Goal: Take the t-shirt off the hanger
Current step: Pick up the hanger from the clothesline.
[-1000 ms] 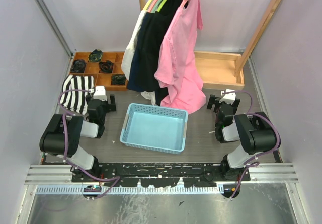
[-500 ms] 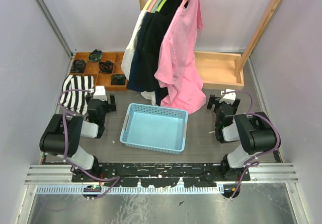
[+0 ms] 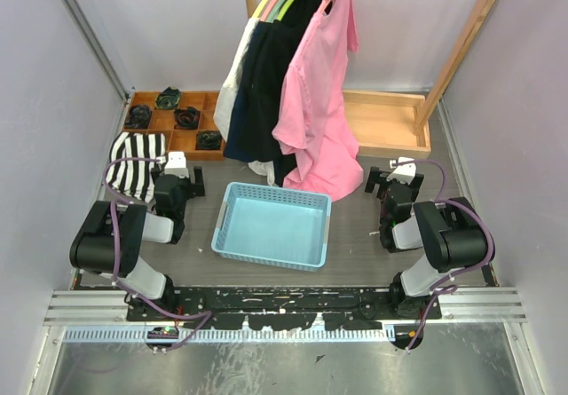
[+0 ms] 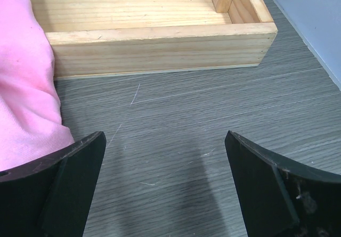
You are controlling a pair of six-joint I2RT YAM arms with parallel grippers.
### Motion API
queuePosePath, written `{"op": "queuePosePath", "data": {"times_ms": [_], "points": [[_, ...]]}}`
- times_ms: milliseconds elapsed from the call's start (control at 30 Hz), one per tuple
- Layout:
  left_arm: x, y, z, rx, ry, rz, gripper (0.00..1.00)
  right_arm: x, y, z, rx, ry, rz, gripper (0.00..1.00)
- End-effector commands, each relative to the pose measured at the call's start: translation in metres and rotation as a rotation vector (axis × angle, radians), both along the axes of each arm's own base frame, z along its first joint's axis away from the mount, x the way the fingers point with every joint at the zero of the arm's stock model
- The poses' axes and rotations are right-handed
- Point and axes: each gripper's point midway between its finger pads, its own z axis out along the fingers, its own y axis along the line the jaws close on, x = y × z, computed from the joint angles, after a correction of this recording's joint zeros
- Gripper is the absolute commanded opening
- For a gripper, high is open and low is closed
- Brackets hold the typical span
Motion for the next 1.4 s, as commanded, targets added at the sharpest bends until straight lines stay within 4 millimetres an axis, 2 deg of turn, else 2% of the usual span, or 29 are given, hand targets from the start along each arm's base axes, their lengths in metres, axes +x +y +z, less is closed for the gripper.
{"op": "queuePosePath", "data": {"times_ms": [0, 200, 267, 333, 400, 467, 533, 633, 733, 900, 1000, 1133, 1367], "points": [[0.012, 0.002, 0.019, 0.005, -0.046, 0.006, 0.98, 0.004, 0.0, 0.02, 0.017, -0.074, 0.0, 1.0], [0.012, 0.002, 0.018, 0.001, -0.043, 0.007, 0.98, 0.004, 0.0, 0.02, 0.016, -0.077, 0.001, 1.0], [0.011, 0.01, 0.02, -0.005, -0.054, 0.058, 0.98, 0.002, -0.003, 0.027, 0.015, -0.099, -0.017, 1.0], [0.01, 0.013, 0.022, -0.003, -0.064, 0.072, 0.98, 0.001, -0.004, 0.036, 0.016, -0.092, -0.025, 1.0], [0.01, 0.006, 0.027, 0.007, -0.069, 0.036, 0.98, 0.001, -0.009, 0.051, 0.025, -0.07, -0.065, 1.0], [0.007, 0.001, 0.04, 0.021, -0.078, 0.012, 0.98, 0.001, -0.021, 0.068, 0.115, -0.04, -0.187, 1.0], [0.004, -0.009, 0.058, 0.04, -0.075, -0.023, 0.98, 0.0, -0.021, 0.092, 0.171, -0.002, -0.225, 1.0], [0.0, -0.019, 0.105, -0.027, -0.13, -0.049, 0.98, -0.003, -0.002, 0.138, 0.248, -0.056, -0.118, 1.0], [-0.009, -0.024, 0.145, -0.181, -0.16, -0.024, 0.98, -0.014, 0.032, 0.189, 0.35, -0.184, 0.093, 1.0], [-0.024, -0.042, 0.179, -0.403, -0.177, -0.046, 0.98, -0.037, 0.074, 0.273, 0.456, -0.293, 0.339, 1.0], [-0.034, -0.052, 0.192, -0.49, -0.197, -0.086, 0.98, -0.046, 0.087, 0.308, 0.452, -0.313, 0.413, 1.0], [-0.05, -0.069, 0.204, -0.585, -0.209, -0.174, 0.98, -0.055, 0.101, 0.344, 0.439, -0.357, 0.49, 1.0], [-0.072, -0.074, 0.211, -0.617, -0.149, -0.197, 0.98, -0.046, 0.147, 0.374, 0.372, -0.326, 0.489, 1.0]]}}
